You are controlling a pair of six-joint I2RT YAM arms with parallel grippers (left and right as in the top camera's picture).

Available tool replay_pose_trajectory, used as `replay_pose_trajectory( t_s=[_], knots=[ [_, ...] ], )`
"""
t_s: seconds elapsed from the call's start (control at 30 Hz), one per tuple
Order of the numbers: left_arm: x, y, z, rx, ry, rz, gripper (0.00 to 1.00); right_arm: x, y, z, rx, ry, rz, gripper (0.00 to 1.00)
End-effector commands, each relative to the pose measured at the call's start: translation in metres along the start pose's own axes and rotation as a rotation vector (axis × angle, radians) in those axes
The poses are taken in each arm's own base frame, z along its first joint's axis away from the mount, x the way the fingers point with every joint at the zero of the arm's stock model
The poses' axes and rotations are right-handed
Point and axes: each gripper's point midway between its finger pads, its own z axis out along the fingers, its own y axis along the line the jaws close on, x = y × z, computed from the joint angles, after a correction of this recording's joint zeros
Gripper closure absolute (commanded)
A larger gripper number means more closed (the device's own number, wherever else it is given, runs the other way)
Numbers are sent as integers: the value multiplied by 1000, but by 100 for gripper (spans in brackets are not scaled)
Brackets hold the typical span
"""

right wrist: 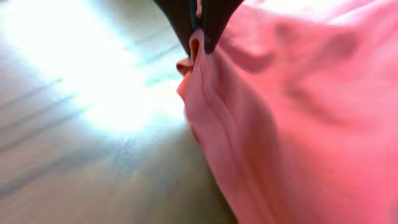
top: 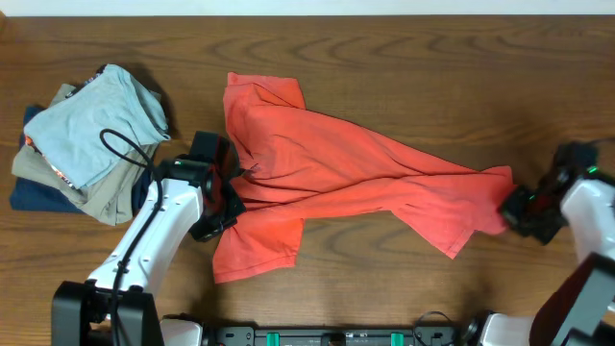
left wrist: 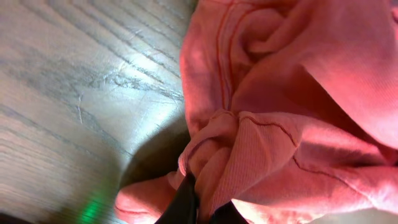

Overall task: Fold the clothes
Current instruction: 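Lift the shirt with both grippers and raise it off the table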

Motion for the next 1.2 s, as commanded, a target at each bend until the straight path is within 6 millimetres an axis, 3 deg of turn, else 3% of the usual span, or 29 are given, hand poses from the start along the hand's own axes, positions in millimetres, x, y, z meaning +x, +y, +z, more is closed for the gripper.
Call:
replay_pose_trajectory(
  t_s=[0.0,0.27,0.43,0.7,0.87,1.0,1.17],
  knots=[
    [-18,-13,-29,51,-99,116,94,-25,12,-54,-45,-119,-57,99],
    [-36,-33,-126,215,-345,220,94,-21,29,-132,-127,-182,-195,99],
    [-29,-42,-196,376,-503,237,94,-22,23,-184,-142,-268,-182,99],
    [-13,-34,-307,564,-789,245,94,-24,9,-267,-196,-502,-122,99],
    [-1,-27,-365,659,-932,248,94,-18,4,-314,-218,-628,-110,99],
    [0,-26,-388,694,-991,247,94,-16,6,-344,-232,-721,-121,99],
    [-15,-34,-380,656,-979,245,94,-27,9,-352,-239,-759,-127,99]
  ],
)
